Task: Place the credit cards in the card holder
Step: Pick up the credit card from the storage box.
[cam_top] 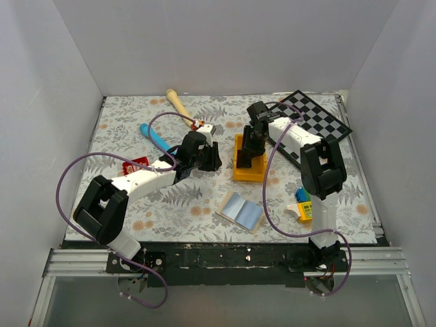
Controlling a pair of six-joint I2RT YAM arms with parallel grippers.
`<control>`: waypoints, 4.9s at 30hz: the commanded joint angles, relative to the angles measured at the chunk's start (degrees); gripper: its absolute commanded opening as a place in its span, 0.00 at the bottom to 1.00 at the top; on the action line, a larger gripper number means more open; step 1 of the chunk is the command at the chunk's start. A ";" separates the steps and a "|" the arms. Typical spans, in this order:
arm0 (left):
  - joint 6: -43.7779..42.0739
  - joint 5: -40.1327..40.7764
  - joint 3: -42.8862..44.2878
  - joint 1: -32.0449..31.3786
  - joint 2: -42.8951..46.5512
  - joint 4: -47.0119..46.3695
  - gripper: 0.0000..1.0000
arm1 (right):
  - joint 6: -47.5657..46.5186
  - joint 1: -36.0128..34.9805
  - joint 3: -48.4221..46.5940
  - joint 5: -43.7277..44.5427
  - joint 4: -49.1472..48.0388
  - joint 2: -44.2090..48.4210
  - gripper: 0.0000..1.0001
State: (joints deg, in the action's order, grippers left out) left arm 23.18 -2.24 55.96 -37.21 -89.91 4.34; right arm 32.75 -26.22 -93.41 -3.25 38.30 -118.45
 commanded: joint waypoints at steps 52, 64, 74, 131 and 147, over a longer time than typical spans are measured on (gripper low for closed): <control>0.20 -0.04 0.99 0.30 0.88 0.06 0.29 | -0.85 0.20 3.05 -10.02 -7.10 2.00 0.15; 0.29 -0.40 0.90 0.21 0.61 -0.03 0.29 | -0.58 0.29 5.51 -13.63 -10.97 2.96 0.20; 0.20 -0.57 1.43 0.30 0.35 -0.03 0.29 | -0.85 0.20 6.22 -16.09 -12.90 3.32 0.23; 5.91 -5.49 0.37 1.97 14.14 -0.12 0.42 | -2.17 -6.73 14.48 22.57 5.89 33.37 0.01; 11.62 -15.59 -8.94 1.97 19.41 -10.92 0.46 | 3.54 -16.67 17.20 27.00 13.47 43.30 0.01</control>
State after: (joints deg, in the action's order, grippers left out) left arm 32.88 -13.47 49.15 -35.38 -74.63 -0.82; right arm 33.74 -41.56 -77.01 24.05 50.78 -77.82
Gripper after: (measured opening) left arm 0.458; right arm 0.033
